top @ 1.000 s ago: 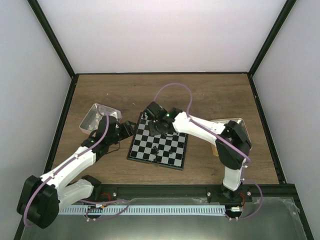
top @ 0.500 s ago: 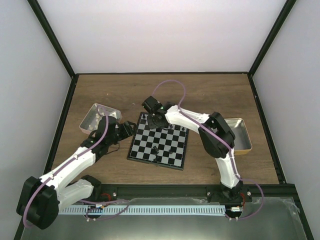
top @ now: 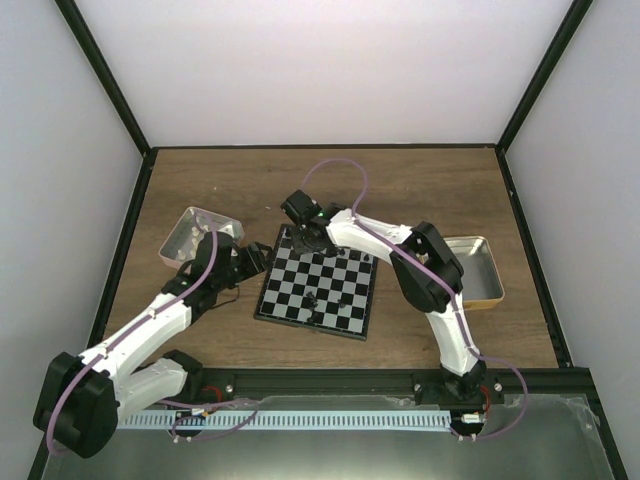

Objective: Set up the chess pieces on the board
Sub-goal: Place the chess piece on the chessboard, then pick up the chess piece from the chessboard.

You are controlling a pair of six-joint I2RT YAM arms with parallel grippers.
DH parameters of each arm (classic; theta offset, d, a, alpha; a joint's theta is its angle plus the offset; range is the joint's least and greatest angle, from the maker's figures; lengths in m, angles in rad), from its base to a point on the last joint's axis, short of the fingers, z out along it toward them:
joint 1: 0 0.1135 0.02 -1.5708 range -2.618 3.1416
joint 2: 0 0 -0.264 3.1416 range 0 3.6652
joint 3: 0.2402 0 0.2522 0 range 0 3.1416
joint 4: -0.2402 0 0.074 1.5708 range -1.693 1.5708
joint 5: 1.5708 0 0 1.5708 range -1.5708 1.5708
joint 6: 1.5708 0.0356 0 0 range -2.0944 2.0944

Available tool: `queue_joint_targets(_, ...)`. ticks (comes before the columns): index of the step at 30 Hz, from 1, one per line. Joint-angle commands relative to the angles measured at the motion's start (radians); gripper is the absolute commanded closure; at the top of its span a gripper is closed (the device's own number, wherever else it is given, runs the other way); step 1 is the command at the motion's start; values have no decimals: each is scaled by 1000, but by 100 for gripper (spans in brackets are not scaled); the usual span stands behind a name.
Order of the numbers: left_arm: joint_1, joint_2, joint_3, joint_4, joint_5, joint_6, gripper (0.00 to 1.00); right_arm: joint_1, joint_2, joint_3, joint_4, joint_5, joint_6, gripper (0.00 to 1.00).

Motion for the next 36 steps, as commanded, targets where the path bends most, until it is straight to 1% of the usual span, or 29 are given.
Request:
queue_joint_targets(1,4,6,5,10,4,11,35,-8,28,42,-1,16,-17,92)
queue_joint_targets(4,5,6,6,9,6,12,35,-8,15,45,-9,13,-15,86)
queue_joint_targets(9,5,8,8,11,10,13,35,-8,-41,55,-11,2,-18,75)
queue_joint_targets(13,5,11,11,14,11,12,35,-8,-113,56,-17,-11,-14,70)
queue_joint_targets(15,4,11,10,16,13,14,35,-8,-164,35,-19,-19,-2,67)
queue_joint_targets(17,5,11,11,16,18,16,35,-8,-231,-29,-4,-25,11,63)
queue_joint_targets(19,4,12,11,16,22,20,35,-8,-310,-121,9,-25,30,61)
queue_joint_targets(22,3,17,10,26,36,30,35,-8,-426,-290,-1,-28,74,58)
queue_joint_targets(26,3,39,12,42,53,30,35,-3,-559,-497,-22,-82,129,56)
queue_joint_targets(29,3,53,13,65,70,22,35,18,-634,-620,-29,-122,146,53)
queue_joint_targets(32,3,67,12,83,81,13,35,54,-662,-681,-18,-150,135,51)
queue_joint_targets(36,3,79,14,95,91,4,36,101,-616,-678,-12,-152,105,51)
